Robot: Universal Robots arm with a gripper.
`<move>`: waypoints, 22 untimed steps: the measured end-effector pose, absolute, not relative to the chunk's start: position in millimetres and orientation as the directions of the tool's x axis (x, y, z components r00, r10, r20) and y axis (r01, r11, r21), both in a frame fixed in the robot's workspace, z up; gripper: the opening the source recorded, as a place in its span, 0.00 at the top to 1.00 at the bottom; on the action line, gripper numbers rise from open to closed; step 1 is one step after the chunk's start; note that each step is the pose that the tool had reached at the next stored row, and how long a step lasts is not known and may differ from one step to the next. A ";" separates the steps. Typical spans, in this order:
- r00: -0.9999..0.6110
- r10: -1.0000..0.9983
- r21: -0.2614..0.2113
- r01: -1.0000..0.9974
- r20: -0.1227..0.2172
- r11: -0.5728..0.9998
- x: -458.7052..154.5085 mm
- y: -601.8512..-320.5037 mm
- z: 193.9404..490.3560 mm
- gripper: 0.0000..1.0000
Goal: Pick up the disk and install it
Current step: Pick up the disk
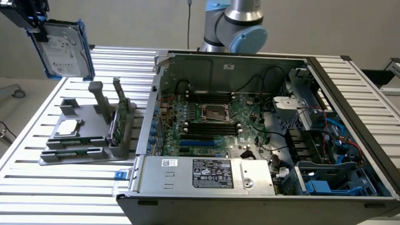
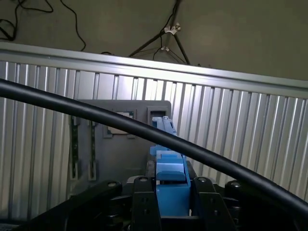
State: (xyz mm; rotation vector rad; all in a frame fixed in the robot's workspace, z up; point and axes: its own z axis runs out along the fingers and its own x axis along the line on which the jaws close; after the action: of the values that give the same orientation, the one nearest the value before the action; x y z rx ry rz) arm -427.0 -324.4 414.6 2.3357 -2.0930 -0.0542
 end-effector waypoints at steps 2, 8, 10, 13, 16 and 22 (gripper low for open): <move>0.109 -0.994 0.027 -0.994 -0.023 -0.110 -420.9 -324.4 418.4 0.67; 0.109 -0.994 0.027 -0.994 -0.023 -0.110 -402.0 -324.4 425.1 0.67; 0.109 -0.994 0.027 -0.994 -0.023 -0.110 -392.9 -324.4 428.9 0.67; 0.109 -0.994 0.028 -0.994 -0.024 -0.110 -379.4 -324.4 435.9 0.67; 0.109 -0.994 0.029 -0.993 -0.025 -0.110 -365.5 -324.4 445.0 0.67; 0.109 -0.994 0.032 -0.993 -0.029 -0.110 -338.1 -324.4 464.9 0.67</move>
State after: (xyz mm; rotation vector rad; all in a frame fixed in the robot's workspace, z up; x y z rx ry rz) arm -338.1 -324.4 464.9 2.3363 -2.0925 -0.0665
